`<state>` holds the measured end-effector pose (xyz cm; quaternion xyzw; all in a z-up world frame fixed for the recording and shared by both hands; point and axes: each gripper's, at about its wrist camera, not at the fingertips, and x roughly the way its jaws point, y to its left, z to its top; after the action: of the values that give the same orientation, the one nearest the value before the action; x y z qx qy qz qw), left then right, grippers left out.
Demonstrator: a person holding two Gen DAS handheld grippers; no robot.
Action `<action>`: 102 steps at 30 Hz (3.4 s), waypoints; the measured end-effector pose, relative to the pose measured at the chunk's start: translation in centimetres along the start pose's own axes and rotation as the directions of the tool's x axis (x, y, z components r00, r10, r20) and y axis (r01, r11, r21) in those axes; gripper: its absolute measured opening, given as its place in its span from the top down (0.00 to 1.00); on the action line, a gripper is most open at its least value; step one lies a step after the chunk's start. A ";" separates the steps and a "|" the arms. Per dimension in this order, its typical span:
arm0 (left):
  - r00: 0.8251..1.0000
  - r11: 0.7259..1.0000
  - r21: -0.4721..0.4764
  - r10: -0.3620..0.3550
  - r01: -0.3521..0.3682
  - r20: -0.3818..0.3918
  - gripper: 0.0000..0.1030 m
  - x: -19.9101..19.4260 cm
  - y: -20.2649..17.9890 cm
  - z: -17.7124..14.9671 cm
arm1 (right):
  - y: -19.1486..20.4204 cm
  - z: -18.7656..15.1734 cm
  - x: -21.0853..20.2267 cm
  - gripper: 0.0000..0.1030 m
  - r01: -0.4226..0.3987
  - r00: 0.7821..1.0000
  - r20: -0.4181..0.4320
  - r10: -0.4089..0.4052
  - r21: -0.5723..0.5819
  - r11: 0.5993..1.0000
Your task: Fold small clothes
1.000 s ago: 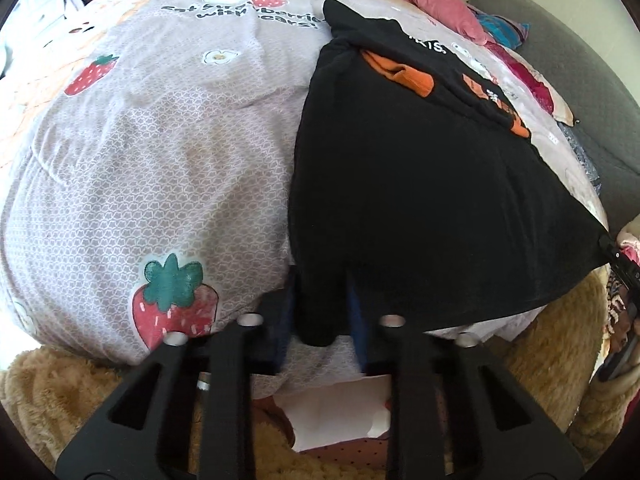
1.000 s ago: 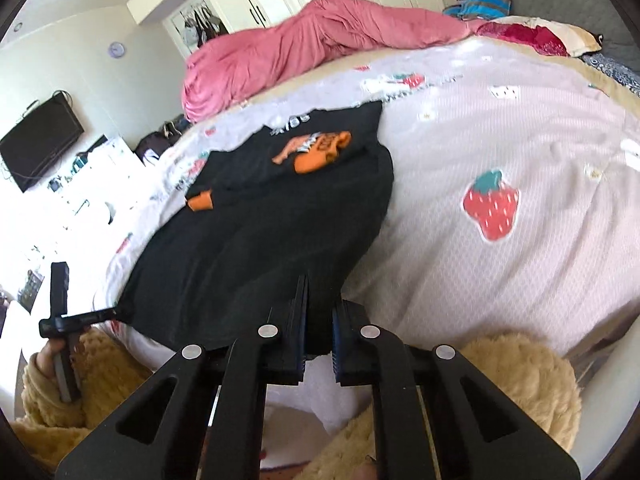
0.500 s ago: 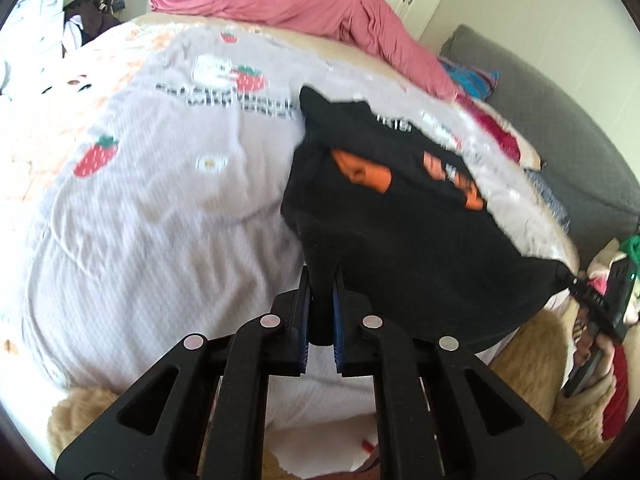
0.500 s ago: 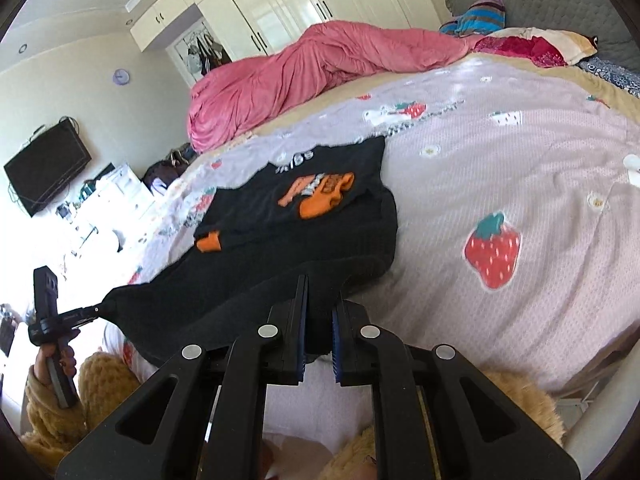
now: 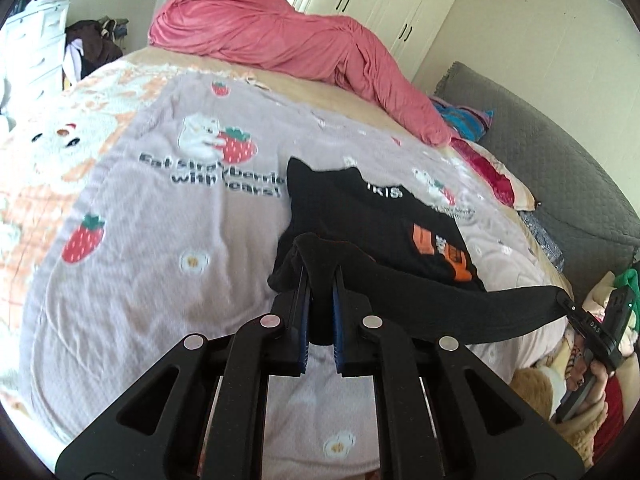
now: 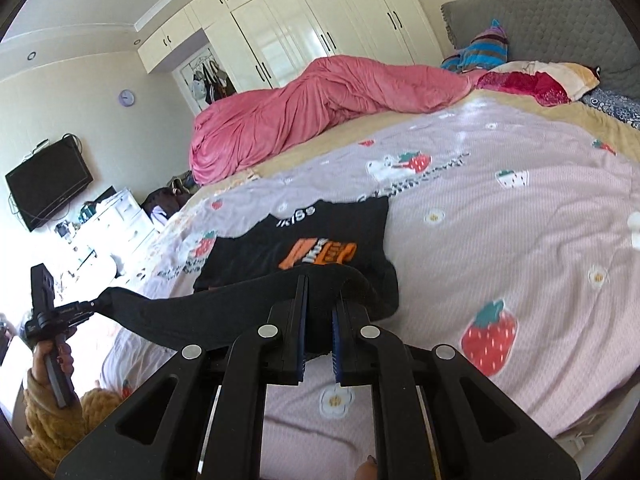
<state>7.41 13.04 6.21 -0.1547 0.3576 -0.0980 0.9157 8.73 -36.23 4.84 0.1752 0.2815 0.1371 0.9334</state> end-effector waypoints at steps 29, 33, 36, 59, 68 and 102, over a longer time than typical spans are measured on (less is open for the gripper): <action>0.992 0.992 0.040 0.114 -0.116 0.051 0.97 6.4 -1.1 6.9 | 0.4 7.6 8.7 0.92 0.127 0.991 0.043 -0.125 -0.053 0.990; 0.991 0.991 0.042 0.122 -0.124 0.046 0.97 7.6 -0.7 7.6 | -0.1 8.0 9.9 0.92 0.140 0.990 0.032 -0.138 -0.041 0.989; 0.990 0.989 0.052 0.139 -0.141 0.038 0.97 8.9 -0.5 8.2 | -0.4 8.7 11.5 0.92 0.160 0.987 0.011 -0.160 -0.040 0.986; 0.970 0.953 0.177 0.237 -0.244 0.060 0.66 13.1 -0.7 7.2 | -1.9 7.0 18.5 0.63 0.278 0.955 -0.059 -0.290 -0.157 0.948; 0.960 0.914 0.365 0.242 -0.178 -0.138 0.88 18.0 -4.7 3.0 | 1.2 3.7 22.1 0.85 0.184 0.921 -0.261 -0.288 -0.360 0.915; 0.984 0.980 0.109 0.171 -0.166 -0.039 0.95 22.3 1.8 10.5 | -5.1 10.0 27.0 0.93 0.241 0.948 -0.193 -0.253 -0.085 0.967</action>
<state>30.89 10.48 -1.09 -0.0730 0.3856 -0.0424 0.9188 36.94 -33.80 -2.34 0.0956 0.3904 0.0446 0.9146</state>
